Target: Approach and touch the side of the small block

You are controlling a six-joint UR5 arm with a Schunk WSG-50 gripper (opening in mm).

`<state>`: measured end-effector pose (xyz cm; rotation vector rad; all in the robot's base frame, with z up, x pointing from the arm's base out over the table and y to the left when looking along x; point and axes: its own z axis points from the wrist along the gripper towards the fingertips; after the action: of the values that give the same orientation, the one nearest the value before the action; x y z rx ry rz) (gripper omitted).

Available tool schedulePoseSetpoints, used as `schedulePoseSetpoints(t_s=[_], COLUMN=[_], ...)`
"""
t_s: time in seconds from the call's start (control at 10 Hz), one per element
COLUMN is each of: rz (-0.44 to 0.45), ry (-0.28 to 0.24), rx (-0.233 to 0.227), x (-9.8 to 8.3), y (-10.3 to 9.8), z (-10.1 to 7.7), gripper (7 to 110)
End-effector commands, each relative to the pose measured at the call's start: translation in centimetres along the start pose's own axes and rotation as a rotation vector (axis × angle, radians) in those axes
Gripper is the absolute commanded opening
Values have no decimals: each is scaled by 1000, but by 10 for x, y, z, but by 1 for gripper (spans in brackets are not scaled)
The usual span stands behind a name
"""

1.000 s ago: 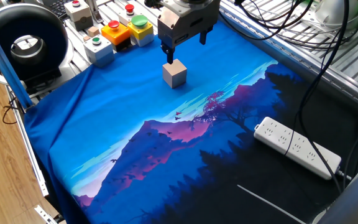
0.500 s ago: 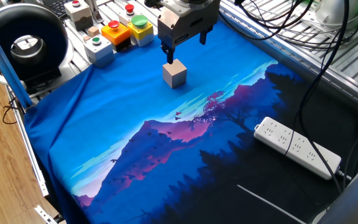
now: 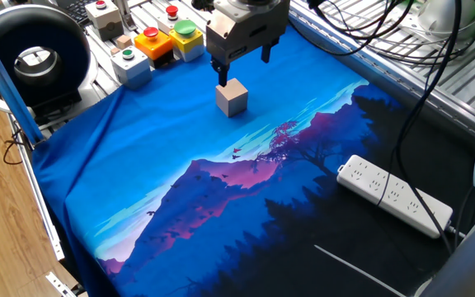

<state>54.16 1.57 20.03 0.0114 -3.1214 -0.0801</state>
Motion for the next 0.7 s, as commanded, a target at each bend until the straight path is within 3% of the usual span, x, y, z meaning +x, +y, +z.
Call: schedulePoseSetpoints(t_s=[0.0,0.6], rz=[-2,-9], ry=[3,7], rx=[-16,7], x=[-2,-10], y=[4,2], z=[-2,-8], gripper=[7,7])
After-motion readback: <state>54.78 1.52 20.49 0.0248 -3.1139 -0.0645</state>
